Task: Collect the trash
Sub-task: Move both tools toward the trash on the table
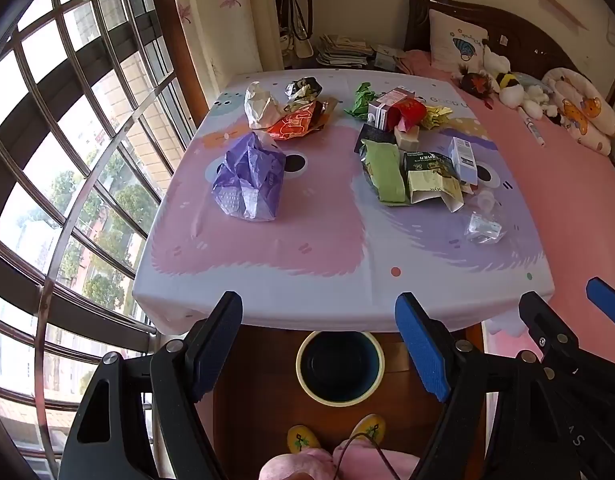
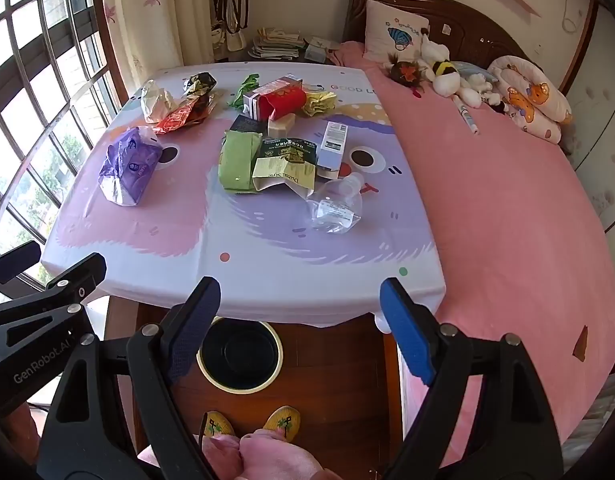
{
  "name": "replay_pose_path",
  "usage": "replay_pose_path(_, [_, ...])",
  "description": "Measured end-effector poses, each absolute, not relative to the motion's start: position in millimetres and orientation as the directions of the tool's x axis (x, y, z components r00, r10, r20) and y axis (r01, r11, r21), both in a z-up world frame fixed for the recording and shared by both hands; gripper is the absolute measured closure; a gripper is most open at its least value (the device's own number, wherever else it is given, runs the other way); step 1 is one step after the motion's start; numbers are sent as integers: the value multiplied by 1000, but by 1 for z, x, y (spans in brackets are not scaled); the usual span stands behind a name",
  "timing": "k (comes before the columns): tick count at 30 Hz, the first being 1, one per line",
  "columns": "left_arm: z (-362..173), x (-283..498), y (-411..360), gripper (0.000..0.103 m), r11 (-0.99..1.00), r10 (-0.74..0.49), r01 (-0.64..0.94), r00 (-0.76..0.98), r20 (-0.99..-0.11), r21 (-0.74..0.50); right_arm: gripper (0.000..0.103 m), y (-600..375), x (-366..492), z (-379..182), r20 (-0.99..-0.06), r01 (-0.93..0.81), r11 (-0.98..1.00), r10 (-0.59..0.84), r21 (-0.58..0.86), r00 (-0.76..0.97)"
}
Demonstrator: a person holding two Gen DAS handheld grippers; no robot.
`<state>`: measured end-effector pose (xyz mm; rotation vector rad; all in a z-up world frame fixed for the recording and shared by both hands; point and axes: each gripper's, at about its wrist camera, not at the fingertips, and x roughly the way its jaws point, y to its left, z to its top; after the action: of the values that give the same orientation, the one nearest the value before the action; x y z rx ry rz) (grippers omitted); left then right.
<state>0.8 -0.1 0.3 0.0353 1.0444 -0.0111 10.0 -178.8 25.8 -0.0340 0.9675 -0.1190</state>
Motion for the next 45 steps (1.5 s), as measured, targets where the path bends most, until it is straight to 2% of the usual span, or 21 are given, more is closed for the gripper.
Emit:
replay_pose_path(10, [8, -6, -3, 23, 999, -25, 41, 514, -857, -5, 23, -184, 9, 24, -817, 85, 993, -116, -82, 565])
replay_pose_path(45, [5, -21, -8, 25, 1000, 4, 6, 535, -845, 9, 23, -184, 1, 18, -818, 69, 995, -99, -73, 567])
